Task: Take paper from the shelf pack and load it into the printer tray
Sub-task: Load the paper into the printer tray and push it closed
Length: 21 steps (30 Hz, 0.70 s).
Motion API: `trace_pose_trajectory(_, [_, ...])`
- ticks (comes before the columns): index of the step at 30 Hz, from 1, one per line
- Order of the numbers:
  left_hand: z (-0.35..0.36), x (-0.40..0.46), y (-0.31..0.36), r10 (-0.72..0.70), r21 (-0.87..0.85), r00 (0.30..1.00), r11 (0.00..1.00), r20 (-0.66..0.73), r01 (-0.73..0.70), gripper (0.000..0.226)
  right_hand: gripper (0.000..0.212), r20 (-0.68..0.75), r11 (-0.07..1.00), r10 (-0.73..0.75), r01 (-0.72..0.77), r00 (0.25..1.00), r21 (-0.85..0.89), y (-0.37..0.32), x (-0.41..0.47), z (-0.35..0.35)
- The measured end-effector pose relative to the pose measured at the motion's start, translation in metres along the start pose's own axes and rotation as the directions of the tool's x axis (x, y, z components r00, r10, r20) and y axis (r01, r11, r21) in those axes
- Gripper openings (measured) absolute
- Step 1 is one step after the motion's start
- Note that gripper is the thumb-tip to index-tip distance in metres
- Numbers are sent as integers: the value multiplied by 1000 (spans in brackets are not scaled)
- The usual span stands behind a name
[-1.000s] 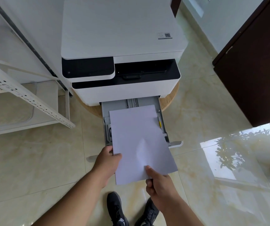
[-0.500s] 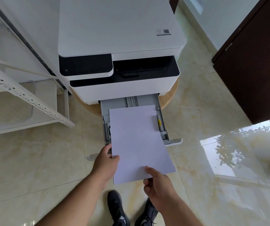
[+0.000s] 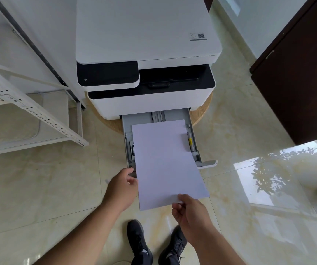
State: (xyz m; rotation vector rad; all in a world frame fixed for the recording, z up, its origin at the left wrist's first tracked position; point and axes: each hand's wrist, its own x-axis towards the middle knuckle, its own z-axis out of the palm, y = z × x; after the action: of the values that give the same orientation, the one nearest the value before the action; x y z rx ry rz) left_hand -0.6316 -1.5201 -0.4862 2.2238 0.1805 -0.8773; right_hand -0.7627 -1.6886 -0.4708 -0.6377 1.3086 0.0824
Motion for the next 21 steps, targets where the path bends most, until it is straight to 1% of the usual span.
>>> trace_pose_trajectory(2, [-8,0,0,127,197,987,975,-96,-106,41,9,-50,999,-40,40,998,-2,1,0,-2])
trace_pose_trajectory(3, [-12,2,-1,179,276,979,950,-101,-145,42,8,-65,998,-65,63,996,-29,2,0,-4])
trace_pose_trajectory(4, [-15,4,-2,211,342,974,924,-81,-172,45,7,-78,994,-86,81,993,-66,3,0,-5])
trace_pose_trajectory(6, [-18,8,-3,216,453,976,871,-2,-192,50,9,-101,987,-119,106,988,-124,7,-2,-6])
trace_pose_trajectory(9, [-16,7,-8,203,546,976,811,76,-211,49,12,-112,986,-122,108,986,-127,8,-4,-6])
trace_pose_trajectory(11, [-13,7,-11,221,575,972,786,79,-226,47,12,-110,990,-102,90,989,-109,8,-5,-4])
trace_pose_trajectory(13, [-10,9,-14,234,579,971,785,54,-222,47,11,-100,992,-89,79,991,-96,8,-5,-4])
trace_pose_trajectory(17, [-7,13,-17,227,537,974,822,-2,-190,47,10,-90,995,-70,63,994,-76,5,-3,-4])
trace_pose_trajectory(21, [-8,17,-20,218,516,976,838,-16,-178,44,9,-72,996,-63,58,995,-63,1,-3,-1])
